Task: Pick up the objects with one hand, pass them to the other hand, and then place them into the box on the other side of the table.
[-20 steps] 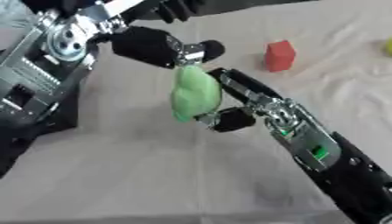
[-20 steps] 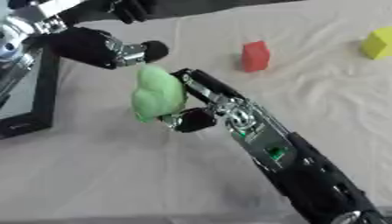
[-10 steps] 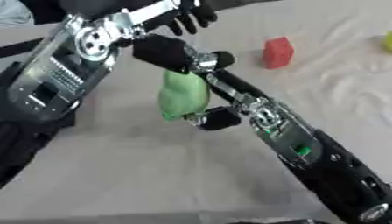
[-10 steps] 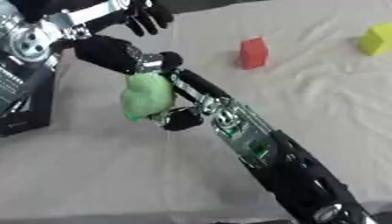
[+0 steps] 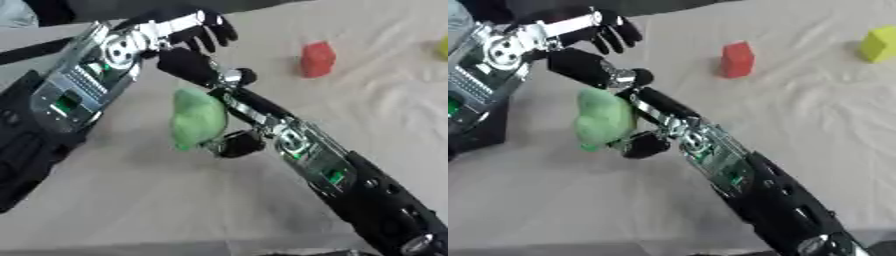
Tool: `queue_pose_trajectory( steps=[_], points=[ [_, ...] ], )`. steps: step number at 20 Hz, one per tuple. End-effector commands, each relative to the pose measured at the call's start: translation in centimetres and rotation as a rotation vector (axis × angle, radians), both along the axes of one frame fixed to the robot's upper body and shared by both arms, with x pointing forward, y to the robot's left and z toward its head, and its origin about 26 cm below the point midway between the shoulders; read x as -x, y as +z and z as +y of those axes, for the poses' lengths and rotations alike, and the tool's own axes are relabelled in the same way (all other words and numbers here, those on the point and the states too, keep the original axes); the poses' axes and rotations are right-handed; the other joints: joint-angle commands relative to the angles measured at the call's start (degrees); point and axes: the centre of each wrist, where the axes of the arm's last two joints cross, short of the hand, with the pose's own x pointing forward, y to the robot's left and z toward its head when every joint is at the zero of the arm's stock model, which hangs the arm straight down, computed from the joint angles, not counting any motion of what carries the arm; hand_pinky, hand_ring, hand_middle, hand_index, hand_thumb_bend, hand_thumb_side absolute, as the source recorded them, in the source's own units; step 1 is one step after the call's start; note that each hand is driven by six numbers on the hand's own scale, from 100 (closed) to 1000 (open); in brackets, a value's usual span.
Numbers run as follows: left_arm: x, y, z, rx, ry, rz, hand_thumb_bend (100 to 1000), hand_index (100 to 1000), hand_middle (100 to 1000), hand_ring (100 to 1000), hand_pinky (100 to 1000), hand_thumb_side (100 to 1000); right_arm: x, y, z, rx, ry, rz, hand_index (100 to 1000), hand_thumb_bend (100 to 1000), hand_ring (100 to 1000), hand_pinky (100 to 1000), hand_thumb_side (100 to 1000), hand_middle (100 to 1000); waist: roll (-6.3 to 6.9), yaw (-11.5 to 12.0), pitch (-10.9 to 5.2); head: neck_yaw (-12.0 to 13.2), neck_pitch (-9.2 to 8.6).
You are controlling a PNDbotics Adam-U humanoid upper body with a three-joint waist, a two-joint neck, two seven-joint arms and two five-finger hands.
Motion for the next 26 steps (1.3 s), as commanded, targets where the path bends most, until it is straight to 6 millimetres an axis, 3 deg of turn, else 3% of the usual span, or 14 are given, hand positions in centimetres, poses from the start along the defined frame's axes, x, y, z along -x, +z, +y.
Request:
queue_pose_trajectory(
  steps=[1,13,19,26],
  points=[
    [-0.2,0.8,0.6,-0.019,0.027,-0.029,510,831,743,762,785,519,0.6,1.1,0.4,-0.030,0.016,-0.038,680,101,757,751,134,599,-0.24,-0.05,-1.94,0.25,0.21],
    [-1.4,-0.4,2.5,-0.114,0.148,0.052,542,839,758,785,806,553,0.7,0.8,0.3,0.005,-0.015,-0.083,678,120,756,754,123,602,0.00,0.27,-1.60,-0.41,0.87],
    [-0.2,0.8,2.9,-0.137,0.147,0.036,571,838,767,808,835,597,0.5,0.2,0.4,0.050,-0.077,-0.095,676,121,754,754,118,602,-0.04,0.45,-1.27,-0.77,0.66],
    [0.1,0.8,2.9,-0.241,0.149,0.026,620,828,763,845,872,632,0.4,0.2,0.7,0.058,-0.140,-0.127,673,121,751,750,100,602,-0.11,0.55,-1.03,-0.85,0.68]
  ],
)
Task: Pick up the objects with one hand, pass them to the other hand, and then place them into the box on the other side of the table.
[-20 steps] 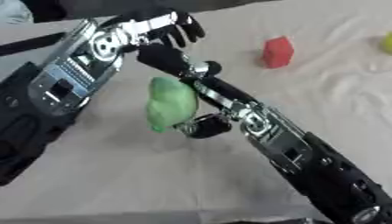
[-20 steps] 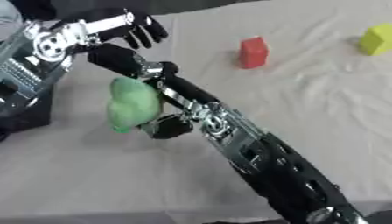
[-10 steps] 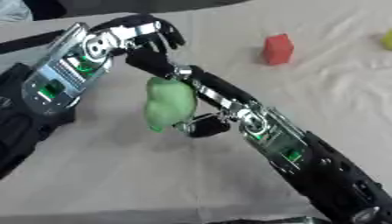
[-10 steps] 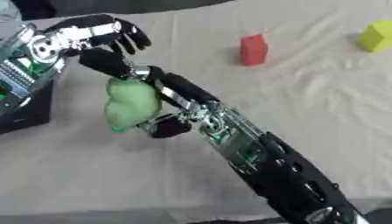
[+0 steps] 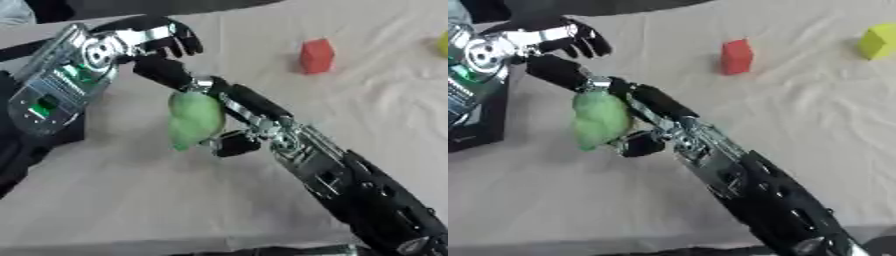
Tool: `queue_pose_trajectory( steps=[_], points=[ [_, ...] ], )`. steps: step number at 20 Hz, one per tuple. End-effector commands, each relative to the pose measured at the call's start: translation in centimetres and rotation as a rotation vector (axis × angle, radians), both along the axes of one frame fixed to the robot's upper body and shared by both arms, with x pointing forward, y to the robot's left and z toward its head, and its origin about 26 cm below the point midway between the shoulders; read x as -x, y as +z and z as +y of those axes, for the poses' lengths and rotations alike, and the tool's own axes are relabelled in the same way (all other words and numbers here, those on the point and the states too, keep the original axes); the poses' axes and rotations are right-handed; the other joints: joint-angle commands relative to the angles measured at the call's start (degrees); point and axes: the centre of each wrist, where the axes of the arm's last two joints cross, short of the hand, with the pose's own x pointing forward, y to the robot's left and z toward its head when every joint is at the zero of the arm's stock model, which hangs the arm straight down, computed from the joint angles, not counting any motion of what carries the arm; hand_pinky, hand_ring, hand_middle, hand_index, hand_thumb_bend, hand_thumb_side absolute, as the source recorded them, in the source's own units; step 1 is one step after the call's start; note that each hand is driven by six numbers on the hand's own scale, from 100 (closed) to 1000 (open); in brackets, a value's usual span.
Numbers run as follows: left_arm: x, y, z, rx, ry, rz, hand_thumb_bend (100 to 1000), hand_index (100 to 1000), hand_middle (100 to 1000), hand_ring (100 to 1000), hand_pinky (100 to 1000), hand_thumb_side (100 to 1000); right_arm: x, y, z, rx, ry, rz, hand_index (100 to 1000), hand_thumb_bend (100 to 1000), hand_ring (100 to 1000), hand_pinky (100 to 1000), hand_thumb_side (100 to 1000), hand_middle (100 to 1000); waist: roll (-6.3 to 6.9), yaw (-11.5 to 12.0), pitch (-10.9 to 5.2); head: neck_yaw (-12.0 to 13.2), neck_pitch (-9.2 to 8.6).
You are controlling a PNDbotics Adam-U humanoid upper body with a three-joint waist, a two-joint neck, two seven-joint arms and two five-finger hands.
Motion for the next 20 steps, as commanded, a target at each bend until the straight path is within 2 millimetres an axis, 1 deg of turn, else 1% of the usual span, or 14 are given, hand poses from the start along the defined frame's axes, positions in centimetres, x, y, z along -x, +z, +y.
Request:
queue_pose_trajectory(
  steps=[1,3,5,8,12,16,20],
  points=[
    [0.2,1.2,0.6,-0.049,0.030,0.010,623,829,770,857,889,636,0.0,0.7,0.5,-0.004,-0.035,-0.042,673,123,751,750,100,603,-0.15,0.15,-1.01,-0.22,0.13],
    [0.1,1.2,0.5,-0.074,0.023,0.010,628,830,779,868,902,632,-0.1,0.6,0.6,0.008,-0.067,-0.057,674,130,751,751,100,606,-0.13,0.19,-1.00,-0.25,0.07],
    [0.0,1.1,0.5,-0.104,0.011,0.014,625,830,784,871,904,655,-0.2,0.3,0.6,0.023,-0.096,-0.067,674,137,750,751,100,608,-0.09,0.20,-1.02,-0.23,-0.01],
    [-0.5,0.8,0.5,-0.150,0.000,0.035,593,827,785,868,895,637,-0.4,0.1,0.7,0.035,-0.137,-0.082,674,143,748,748,100,608,-0.02,0.16,-1.08,-0.34,-0.20],
    [-1.1,0.3,0.5,-0.203,0.001,0.063,575,824,789,875,893,640,-0.4,0.1,0.9,0.015,-0.180,-0.105,672,142,745,745,100,605,0.12,0.05,-1.14,-0.40,-0.44],
    [-1.5,-0.2,0.7,-0.229,0.007,0.081,588,831,797,881,895,659,-0.3,0.1,1.0,0.001,-0.185,-0.115,669,133,743,741,100,601,0.22,0.00,-1.09,-0.47,-0.45],
    [-2.0,-0.7,0.9,-0.237,0.023,0.091,612,844,804,886,898,686,-0.2,0.4,0.8,-0.031,-0.186,-0.146,661,125,737,737,100,591,0.22,-0.05,-1.00,-0.45,-0.60]
  ],
)
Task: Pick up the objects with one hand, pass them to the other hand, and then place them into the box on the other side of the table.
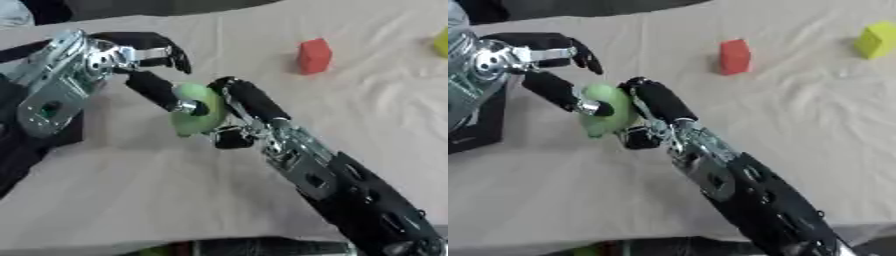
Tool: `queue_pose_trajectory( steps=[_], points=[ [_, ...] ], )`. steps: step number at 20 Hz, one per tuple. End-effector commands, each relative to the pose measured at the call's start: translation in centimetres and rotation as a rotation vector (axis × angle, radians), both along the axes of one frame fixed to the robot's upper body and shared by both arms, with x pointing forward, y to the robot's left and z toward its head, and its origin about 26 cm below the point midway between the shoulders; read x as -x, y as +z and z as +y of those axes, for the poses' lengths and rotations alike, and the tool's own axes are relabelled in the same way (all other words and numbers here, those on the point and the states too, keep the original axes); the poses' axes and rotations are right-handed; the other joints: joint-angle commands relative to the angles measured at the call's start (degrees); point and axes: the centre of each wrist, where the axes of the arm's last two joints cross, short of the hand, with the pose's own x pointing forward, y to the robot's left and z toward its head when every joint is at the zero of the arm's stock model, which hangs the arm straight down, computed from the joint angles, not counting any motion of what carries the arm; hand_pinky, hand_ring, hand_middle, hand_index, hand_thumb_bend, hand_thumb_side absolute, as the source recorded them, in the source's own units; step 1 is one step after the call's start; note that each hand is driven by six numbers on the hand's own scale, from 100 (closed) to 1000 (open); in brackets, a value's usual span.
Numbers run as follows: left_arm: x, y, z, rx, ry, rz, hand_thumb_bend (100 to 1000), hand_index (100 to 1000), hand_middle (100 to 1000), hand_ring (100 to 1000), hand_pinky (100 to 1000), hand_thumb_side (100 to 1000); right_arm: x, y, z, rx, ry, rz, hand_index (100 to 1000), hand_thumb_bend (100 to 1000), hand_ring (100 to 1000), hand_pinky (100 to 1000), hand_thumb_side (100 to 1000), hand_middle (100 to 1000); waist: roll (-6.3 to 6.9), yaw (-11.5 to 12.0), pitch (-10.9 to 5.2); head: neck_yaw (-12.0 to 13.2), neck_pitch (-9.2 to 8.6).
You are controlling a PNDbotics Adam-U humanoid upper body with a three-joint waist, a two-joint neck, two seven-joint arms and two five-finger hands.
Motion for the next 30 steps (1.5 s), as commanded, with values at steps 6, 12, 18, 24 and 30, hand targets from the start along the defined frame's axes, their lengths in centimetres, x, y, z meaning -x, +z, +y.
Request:
queue_pose_trajectory(
  steps=[6,12,18,24,30],
  points=[
    [-0.8,0.4,0.6,-0.003,0.120,0.053,620,857,807,887,900,689,0.5,1.4,-0.1,-0.079,0.028,-0.084,652,113,730,729,100,579,-0.15,-0.10,-0.80,0.18,-1.17],
    [-1.2,0.0,0.6,0.002,0.135,0.057,624,860,806,887,899,696,0.6,1.5,-0.1,-0.159,0.035,-0.109,648,100,703,722,100,572,-0.21,-0.14,-0.70,0.46,-1.94],
    [-1.6,-0.4,0.5,0.013,0.136,0.086,627,853,795,883,894,701,0.6,1.3,0.0,-0.211,0.030,-0.120,648,100,698,718,100,569,-0.21,-0.20,-0.58,0.54,-2.24],
    [-1.8,-0.5,0.6,0.102,0.111,0.182,558,787,737,832,863,597,0.5,1.1,0.0,-0.212,0.035,-0.139,647,100,698,721,100,570,-0.22,-0.23,-0.44,0.32,-1.78],
    [-1.9,-0.7,0.6,0.220,0.084,0.254,389,741,680,773,829,350,0.4,1.0,0.1,-0.199,0.038,-0.141,646,106,698,722,100,569,-0.37,-0.36,-0.30,0.29,-1.41]
  ],
)
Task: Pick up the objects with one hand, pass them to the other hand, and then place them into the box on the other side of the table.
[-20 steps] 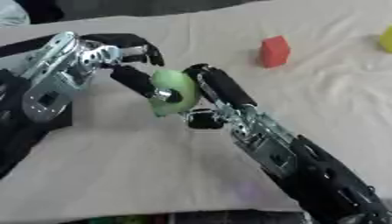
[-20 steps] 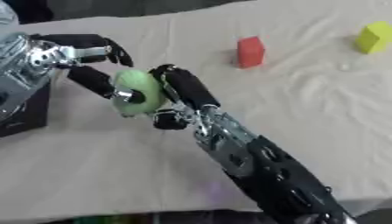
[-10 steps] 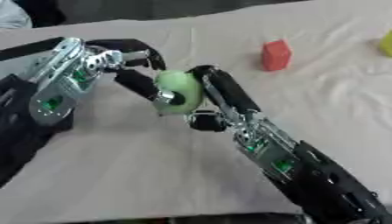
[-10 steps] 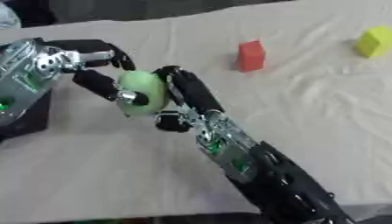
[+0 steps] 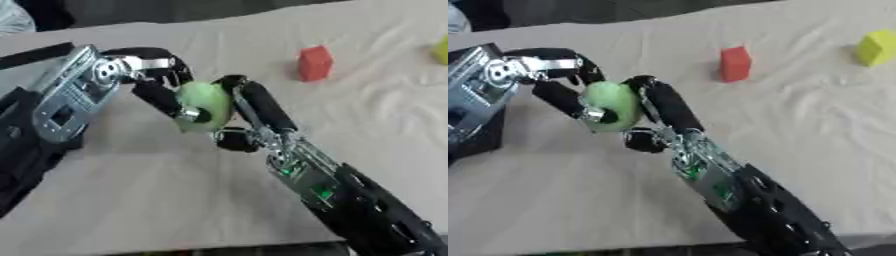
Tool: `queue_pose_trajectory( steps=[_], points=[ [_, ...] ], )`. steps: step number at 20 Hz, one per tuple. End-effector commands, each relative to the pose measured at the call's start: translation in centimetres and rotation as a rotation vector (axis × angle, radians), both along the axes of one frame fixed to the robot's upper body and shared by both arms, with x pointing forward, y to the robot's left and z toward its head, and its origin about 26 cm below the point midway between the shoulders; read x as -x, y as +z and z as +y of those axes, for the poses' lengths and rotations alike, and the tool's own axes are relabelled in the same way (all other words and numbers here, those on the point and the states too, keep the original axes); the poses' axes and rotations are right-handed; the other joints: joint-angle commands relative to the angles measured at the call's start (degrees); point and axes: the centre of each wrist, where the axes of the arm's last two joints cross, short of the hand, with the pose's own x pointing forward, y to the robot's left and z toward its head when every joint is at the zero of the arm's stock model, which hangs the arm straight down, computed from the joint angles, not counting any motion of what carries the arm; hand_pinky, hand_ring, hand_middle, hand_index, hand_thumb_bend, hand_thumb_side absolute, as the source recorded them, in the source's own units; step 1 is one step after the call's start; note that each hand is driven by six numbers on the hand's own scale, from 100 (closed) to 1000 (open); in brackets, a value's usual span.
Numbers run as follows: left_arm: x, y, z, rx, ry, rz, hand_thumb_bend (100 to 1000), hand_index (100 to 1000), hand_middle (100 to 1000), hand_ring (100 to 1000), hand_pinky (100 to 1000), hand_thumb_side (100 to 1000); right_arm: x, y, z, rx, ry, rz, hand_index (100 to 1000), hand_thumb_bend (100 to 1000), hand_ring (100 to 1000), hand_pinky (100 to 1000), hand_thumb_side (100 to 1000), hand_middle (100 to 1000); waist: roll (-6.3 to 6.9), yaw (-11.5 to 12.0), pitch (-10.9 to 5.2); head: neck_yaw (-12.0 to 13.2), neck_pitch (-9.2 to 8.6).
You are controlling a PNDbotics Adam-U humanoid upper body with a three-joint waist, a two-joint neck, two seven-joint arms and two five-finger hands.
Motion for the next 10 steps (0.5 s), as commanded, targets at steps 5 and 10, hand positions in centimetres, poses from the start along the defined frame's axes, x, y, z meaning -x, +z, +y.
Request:
queue_pose_trajectory(
  steps=[5,10],
  points=[
    [-0.40,0.28,0.58,0.074,0.058,0.070,224,666,622,733,805,221,0.18,1.08,0.35,-0.004,0.029,-0.038,649,131,700,723,100,572,-0.32,-0.06,-0.80,-0.08,0.13],
    [-0.35,0.07,0.43,0.057,0.081,0.049,194,536,549,678,773,119,0.17,1.01,0.32,-0.002,0.028,-0.033,669,252,711,722,100,589,-0.34,-0.14,-0.80,-0.02,0.12]
  ],
)
